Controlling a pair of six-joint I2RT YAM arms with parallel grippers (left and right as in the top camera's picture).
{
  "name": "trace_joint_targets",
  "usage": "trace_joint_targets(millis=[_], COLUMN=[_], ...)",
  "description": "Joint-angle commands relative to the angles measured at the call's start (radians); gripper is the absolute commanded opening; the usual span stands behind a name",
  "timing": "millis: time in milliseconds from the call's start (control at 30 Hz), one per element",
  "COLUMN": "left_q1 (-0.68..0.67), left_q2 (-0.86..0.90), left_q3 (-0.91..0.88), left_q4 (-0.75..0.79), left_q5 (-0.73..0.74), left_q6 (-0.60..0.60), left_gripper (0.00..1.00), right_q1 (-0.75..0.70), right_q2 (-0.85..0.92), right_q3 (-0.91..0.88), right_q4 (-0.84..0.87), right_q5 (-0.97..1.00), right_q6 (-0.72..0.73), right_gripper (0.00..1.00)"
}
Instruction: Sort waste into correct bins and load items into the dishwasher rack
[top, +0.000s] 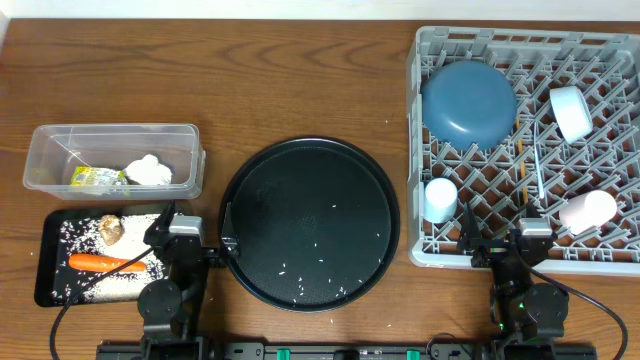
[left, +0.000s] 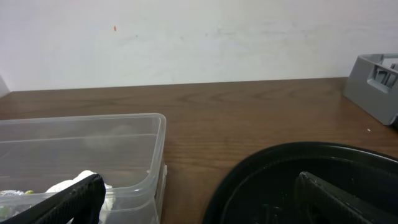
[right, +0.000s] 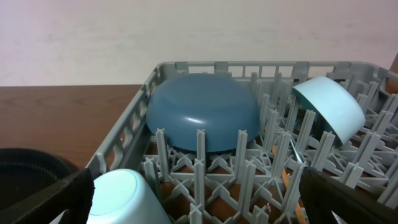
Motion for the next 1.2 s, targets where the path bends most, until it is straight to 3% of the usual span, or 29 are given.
trace_joint_targets(millis=[0,1167], left_q1=[0.006,0.006], left_q2=[-0.007,-0.007], left_q3=[-0.015,-0.015], left_q4=[-0.033,-0.033], left_q5=[0.039,0.039], left_q6=[0.011,0.011], left_gripper=[0.98,0.98], right_q1=[-0.006,-0.006], right_q2=[-0.004,-0.004], right_q3=[-0.002,-0.002], right_q4=[-0.004,-0.004], right_q5=[-0.003,-0.003], right_q6=[-0.011,-0.011], right_gripper=[0.99,0.99])
